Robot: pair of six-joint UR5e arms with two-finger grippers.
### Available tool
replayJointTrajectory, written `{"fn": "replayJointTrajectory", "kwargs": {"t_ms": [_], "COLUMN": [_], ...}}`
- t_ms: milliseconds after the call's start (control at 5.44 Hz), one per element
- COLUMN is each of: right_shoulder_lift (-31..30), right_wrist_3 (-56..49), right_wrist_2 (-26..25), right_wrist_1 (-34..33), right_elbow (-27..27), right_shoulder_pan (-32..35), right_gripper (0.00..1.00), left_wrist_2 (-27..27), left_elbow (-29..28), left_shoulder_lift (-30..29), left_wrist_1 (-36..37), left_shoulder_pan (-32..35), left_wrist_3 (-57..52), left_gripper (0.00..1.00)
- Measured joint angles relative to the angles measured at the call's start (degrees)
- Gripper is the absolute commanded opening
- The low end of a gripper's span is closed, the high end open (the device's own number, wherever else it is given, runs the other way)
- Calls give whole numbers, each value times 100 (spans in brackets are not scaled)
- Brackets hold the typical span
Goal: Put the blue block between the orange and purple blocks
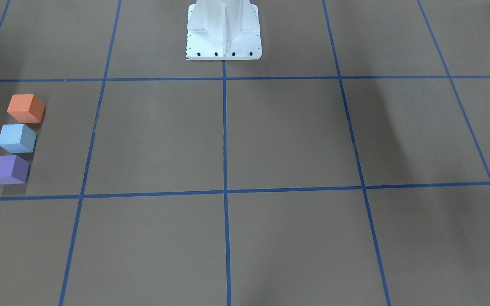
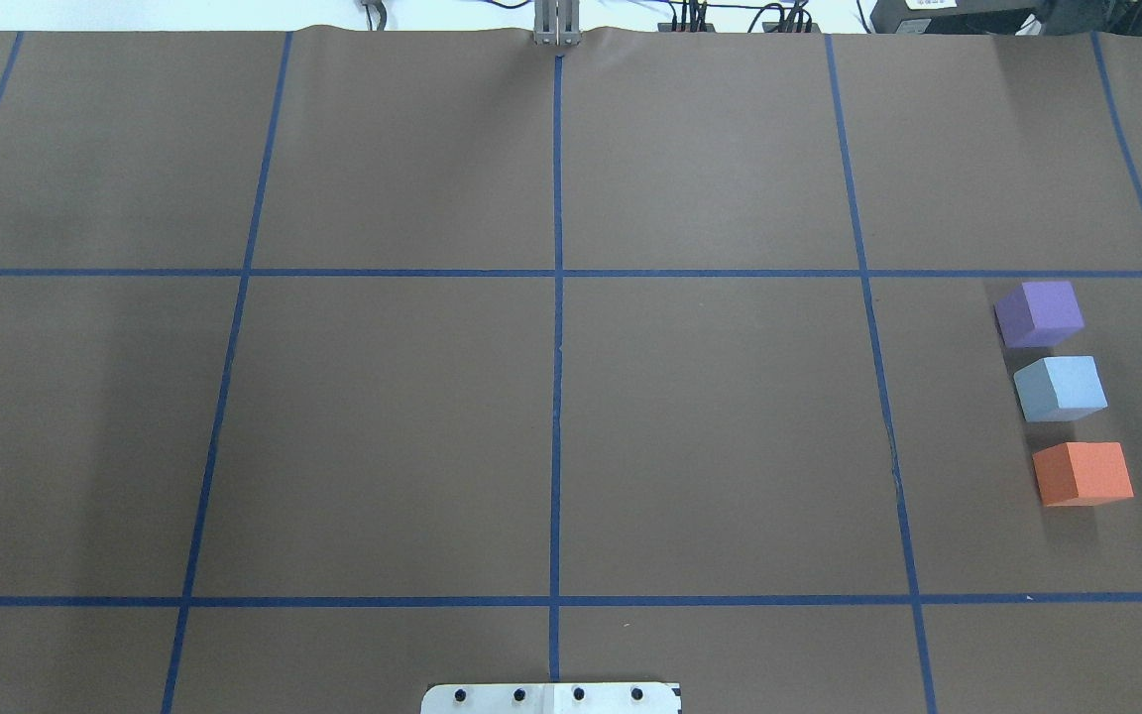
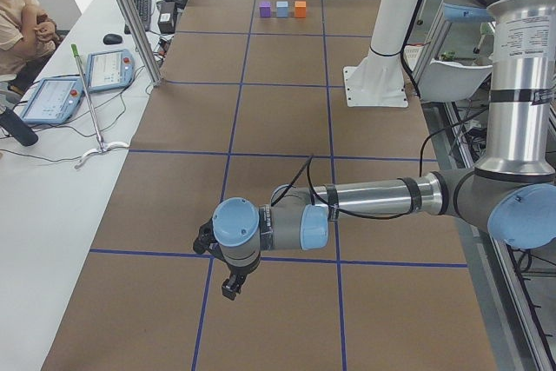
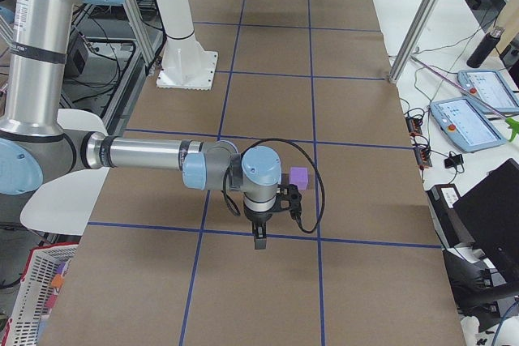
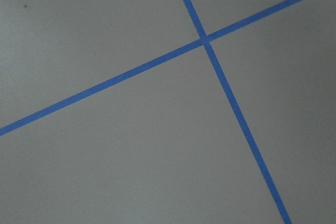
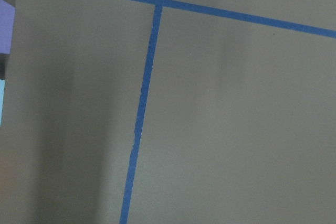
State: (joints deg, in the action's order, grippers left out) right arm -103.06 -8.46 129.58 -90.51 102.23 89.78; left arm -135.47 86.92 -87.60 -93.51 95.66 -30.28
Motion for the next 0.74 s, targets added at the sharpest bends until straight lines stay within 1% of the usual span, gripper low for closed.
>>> {"fn": "replayJointTrajectory", "kwargs": {"t_ms": [736], "right_shoulder_lift": [-10], "right_wrist_3": [24], "right_wrist_2": [46], "right_wrist_1": [-1], "right_elbow": [-2], "right_shoulder_pan": [5], "right_gripper": [100], "left_wrist_2": [5], "left_elbow": [57], "left_shoulder_lift": [15], "left_wrist_1": [-26], "left_shoulder_pan": [13], "left_wrist_3": [-4], "left_gripper": [100]}}
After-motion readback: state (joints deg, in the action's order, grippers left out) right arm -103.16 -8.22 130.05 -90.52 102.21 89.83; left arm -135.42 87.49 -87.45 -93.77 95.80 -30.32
